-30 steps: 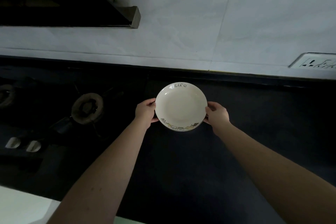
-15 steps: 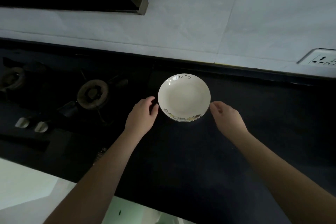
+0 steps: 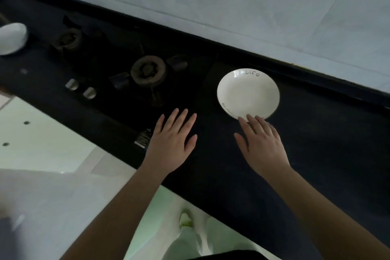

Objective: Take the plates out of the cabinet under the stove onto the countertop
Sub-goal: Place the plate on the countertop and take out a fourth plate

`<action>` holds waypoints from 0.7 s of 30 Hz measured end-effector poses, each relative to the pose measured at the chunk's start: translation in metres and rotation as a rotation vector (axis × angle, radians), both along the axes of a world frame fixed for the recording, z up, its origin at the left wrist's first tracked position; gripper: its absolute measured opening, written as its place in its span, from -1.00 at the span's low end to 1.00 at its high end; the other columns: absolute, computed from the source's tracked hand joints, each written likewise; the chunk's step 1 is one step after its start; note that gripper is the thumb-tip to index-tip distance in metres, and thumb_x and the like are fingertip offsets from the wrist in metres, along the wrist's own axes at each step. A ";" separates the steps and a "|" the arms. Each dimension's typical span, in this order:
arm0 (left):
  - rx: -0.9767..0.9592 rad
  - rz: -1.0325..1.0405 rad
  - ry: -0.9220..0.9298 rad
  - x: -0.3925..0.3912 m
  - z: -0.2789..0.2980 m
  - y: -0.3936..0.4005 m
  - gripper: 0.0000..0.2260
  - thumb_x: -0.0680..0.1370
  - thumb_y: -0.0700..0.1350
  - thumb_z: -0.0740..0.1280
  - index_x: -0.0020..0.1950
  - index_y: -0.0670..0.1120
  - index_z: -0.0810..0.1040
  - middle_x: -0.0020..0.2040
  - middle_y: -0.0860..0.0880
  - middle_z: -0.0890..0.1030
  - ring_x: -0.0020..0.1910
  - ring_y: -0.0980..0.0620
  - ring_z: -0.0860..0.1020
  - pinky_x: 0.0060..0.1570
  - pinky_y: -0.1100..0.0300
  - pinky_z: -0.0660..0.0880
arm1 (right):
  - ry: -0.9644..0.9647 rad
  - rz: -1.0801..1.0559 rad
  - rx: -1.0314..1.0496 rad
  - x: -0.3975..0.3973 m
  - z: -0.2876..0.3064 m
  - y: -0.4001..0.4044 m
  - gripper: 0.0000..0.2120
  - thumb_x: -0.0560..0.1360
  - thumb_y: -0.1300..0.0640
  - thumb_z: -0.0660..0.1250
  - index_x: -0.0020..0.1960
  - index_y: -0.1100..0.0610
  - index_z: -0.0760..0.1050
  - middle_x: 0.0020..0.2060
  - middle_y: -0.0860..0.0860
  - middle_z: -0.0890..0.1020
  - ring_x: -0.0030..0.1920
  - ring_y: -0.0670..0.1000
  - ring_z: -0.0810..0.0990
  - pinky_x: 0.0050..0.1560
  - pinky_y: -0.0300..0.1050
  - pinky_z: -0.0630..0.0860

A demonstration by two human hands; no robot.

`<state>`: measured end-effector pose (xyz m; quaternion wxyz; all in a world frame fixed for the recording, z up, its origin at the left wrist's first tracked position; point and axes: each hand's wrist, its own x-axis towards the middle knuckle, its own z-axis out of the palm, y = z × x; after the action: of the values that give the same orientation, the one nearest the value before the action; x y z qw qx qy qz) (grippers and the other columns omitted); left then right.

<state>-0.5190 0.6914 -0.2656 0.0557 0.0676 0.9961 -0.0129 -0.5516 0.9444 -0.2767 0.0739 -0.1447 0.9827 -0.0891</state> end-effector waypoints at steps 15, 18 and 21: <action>0.081 0.490 0.043 0.225 0.047 -0.096 -0.43 0.62 0.22 -0.14 0.58 0.07 0.20 0.57 -0.04 0.24 0.57 -0.08 0.13 0.51 -0.21 0.02 | 0.030 0.453 -0.023 0.116 0.054 -0.133 -0.39 0.61 -0.21 -0.11 0.50 0.10 0.30 0.44 0.11 0.41 0.47 0.13 0.30 0.45 0.11 0.26; 0.095 0.623 0.039 0.303 0.049 -0.119 -0.43 0.61 0.24 -0.16 0.59 0.10 0.15 0.59 -0.02 0.21 0.58 -0.07 0.09 0.51 -0.21 0.00 | 0.045 0.592 -0.025 0.163 0.065 -0.177 -0.44 0.64 -0.17 -0.07 0.51 0.10 0.28 0.45 0.11 0.39 0.48 0.13 0.29 0.46 0.10 0.24; 0.109 0.753 0.037 0.390 0.049 -0.136 -0.43 0.60 0.26 -0.21 0.60 0.15 0.05 0.61 0.02 0.14 0.59 -0.04 0.01 0.53 -0.17 -0.08 | 0.041 0.709 -0.032 0.223 0.072 -0.215 -0.46 0.63 -0.13 0.00 0.53 0.09 0.22 0.48 0.11 0.34 0.50 0.13 0.23 0.48 0.08 0.18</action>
<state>-0.1286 0.5549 -0.2167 0.0347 -0.3006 0.9512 0.0602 -0.3284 0.7291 -0.2046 0.0783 -0.4798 0.8711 -0.0703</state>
